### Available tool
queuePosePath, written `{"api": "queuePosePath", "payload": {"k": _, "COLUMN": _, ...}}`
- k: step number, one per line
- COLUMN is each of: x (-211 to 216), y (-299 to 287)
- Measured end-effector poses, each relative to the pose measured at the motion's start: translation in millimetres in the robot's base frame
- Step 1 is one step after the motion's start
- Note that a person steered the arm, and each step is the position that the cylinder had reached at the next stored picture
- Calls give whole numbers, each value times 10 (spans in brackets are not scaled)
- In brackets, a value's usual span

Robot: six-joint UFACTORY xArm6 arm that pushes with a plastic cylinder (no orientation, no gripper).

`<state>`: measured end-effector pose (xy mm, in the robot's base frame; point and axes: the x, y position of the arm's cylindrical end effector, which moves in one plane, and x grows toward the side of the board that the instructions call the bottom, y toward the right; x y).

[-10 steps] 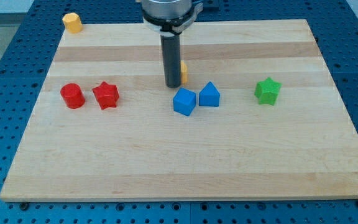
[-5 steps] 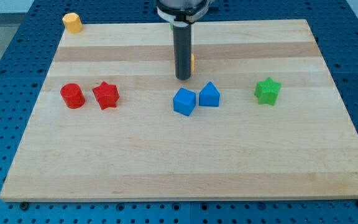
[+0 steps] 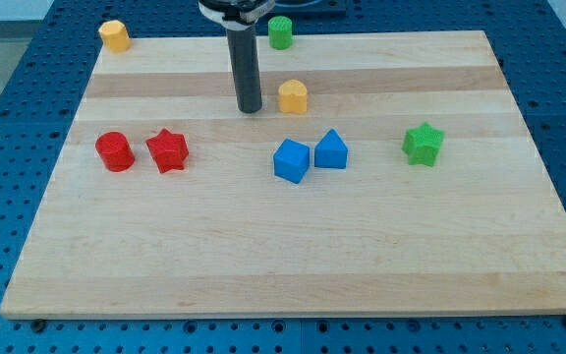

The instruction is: Place the yellow heart parallel to the top of the blue triangle

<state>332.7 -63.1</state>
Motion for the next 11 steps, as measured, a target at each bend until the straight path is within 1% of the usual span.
{"api": "queuePosePath", "payload": {"k": 1, "x": -307, "y": 197}}
{"api": "queuePosePath", "payload": {"k": 2, "x": -505, "y": 544}}
{"api": "queuePosePath", "payload": {"k": 3, "x": -489, "y": 666}}
{"api": "queuePosePath", "payload": {"k": 4, "x": -278, "y": 435}}
{"api": "queuePosePath", "payload": {"k": 5, "x": -215, "y": 170}}
{"api": "queuePosePath", "payload": {"k": 9, "x": -223, "y": 170}}
{"api": "queuePosePath", "payload": {"k": 11, "x": -111, "y": 213}}
